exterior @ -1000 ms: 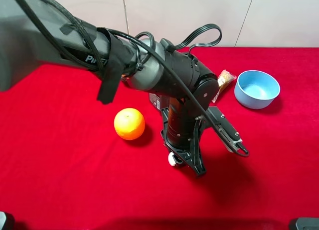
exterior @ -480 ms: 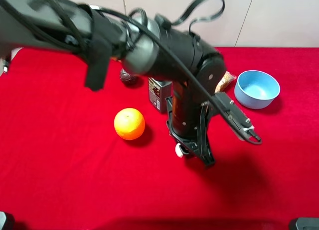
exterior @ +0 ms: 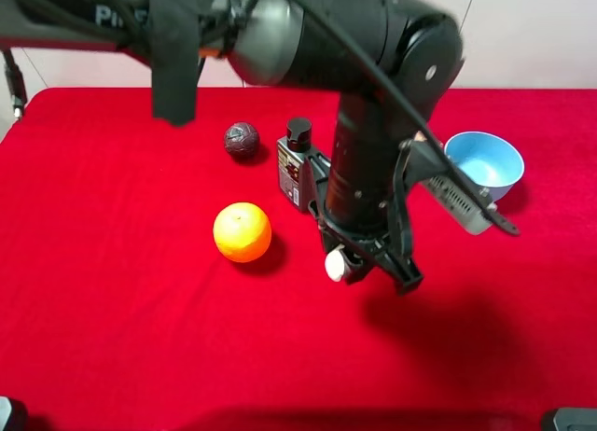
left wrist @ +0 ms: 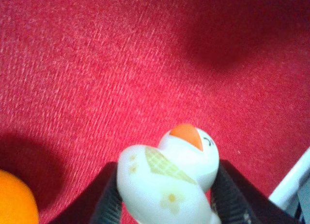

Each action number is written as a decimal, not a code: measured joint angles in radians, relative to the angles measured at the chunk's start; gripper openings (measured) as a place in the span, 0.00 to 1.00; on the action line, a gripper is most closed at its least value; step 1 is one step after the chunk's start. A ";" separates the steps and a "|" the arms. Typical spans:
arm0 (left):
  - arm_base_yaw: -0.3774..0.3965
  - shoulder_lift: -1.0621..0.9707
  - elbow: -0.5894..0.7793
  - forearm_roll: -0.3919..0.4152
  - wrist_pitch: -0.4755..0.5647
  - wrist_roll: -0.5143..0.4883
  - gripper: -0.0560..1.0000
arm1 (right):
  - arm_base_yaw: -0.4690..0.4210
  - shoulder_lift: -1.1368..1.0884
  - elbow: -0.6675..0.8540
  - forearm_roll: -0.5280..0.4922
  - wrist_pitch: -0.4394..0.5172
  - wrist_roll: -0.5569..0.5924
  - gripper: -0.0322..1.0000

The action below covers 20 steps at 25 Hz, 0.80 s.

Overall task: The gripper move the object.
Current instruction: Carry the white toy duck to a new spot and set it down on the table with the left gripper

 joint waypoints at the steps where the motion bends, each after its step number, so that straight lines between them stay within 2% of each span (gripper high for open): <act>1: 0.000 0.000 -0.018 0.000 0.022 0.000 0.44 | 0.000 0.000 0.000 0.000 0.000 0.000 0.70; 13: 0.000 -0.063 -0.081 0.002 0.032 -0.027 0.44 | 0.000 0.000 0.000 0.001 0.000 0.000 0.70; 20: 0.011 -0.111 -0.094 0.047 0.032 -0.076 0.44 | 0.000 0.000 0.000 0.003 0.000 0.000 0.70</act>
